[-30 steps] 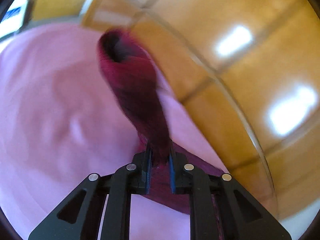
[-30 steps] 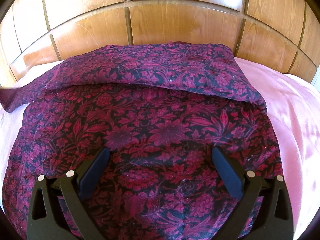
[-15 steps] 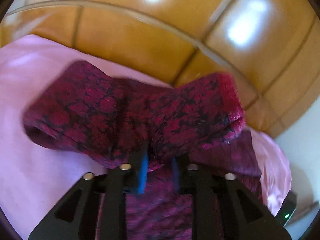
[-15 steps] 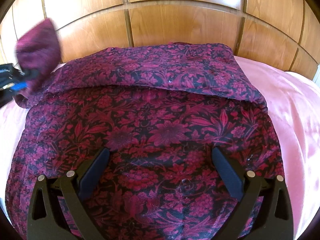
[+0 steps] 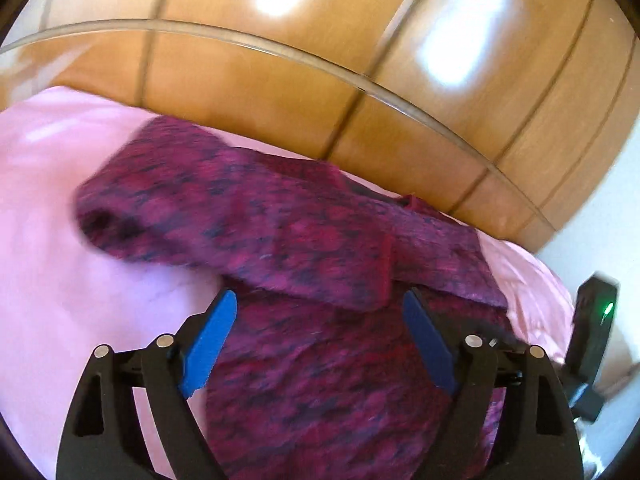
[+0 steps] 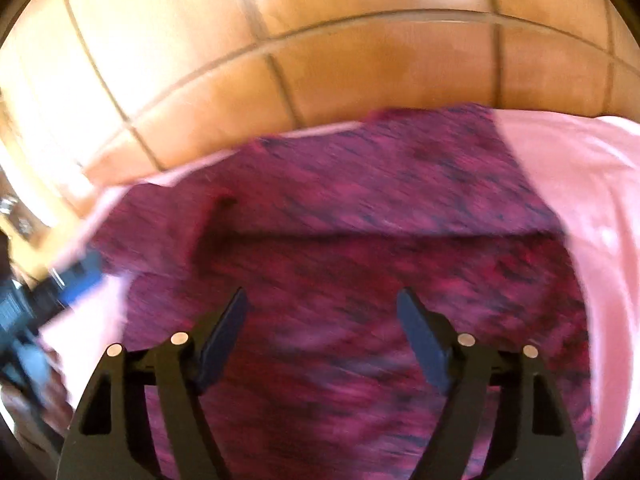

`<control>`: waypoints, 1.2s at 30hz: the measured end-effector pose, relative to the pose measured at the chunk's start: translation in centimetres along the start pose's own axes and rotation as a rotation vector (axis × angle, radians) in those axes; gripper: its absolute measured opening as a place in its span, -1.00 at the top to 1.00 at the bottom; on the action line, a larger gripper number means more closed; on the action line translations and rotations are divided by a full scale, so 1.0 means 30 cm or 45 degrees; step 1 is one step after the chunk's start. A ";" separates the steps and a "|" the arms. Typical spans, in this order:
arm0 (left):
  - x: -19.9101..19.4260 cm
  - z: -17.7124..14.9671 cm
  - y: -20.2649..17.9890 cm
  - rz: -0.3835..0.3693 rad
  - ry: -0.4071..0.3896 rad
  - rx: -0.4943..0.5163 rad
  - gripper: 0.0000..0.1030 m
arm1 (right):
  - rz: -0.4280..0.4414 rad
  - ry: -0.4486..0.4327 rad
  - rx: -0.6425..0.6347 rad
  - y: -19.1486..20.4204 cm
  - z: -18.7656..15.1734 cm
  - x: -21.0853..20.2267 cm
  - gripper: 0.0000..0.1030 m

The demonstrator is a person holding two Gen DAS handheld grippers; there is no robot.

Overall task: Fold small clothes
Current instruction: 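Grasp the sleeve cuff with the left gripper and fold it over the body, then grasp the other sleeve cuff with the right gripper and fold it over the body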

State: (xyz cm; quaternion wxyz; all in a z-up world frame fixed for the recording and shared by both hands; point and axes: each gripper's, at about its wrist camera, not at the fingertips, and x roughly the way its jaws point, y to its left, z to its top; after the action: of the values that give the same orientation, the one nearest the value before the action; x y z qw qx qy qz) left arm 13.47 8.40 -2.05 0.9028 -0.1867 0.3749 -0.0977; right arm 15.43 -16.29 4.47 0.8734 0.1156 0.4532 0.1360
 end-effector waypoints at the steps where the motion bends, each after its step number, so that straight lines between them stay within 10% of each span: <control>1: -0.013 -0.008 0.019 0.039 -0.015 -0.015 -0.63 | 0.028 0.004 0.000 0.023 0.011 0.006 -0.49; 9: -0.050 -0.024 0.215 0.372 -0.050 -0.203 -0.63 | 0.175 0.251 -0.007 0.228 0.074 0.292 -0.20; 12: -0.057 -0.023 0.266 0.438 -0.056 -0.260 -0.63 | 0.140 0.230 -0.011 0.271 0.109 0.300 0.79; 25: 0.122 0.082 0.215 0.539 -0.010 -0.260 -0.63 | -0.015 -0.314 -0.228 0.205 0.310 -0.156 0.86; 36: 0.251 0.118 0.198 0.679 0.067 -0.175 -0.69 | -0.306 -0.143 0.048 -0.223 0.282 -0.016 0.93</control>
State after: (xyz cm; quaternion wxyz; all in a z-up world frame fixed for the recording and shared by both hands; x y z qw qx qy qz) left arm 21.48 12.35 -7.01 0.8718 -0.1398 0.4399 0.1643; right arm 23.03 -23.39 7.41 0.9050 0.0841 0.4166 0.0152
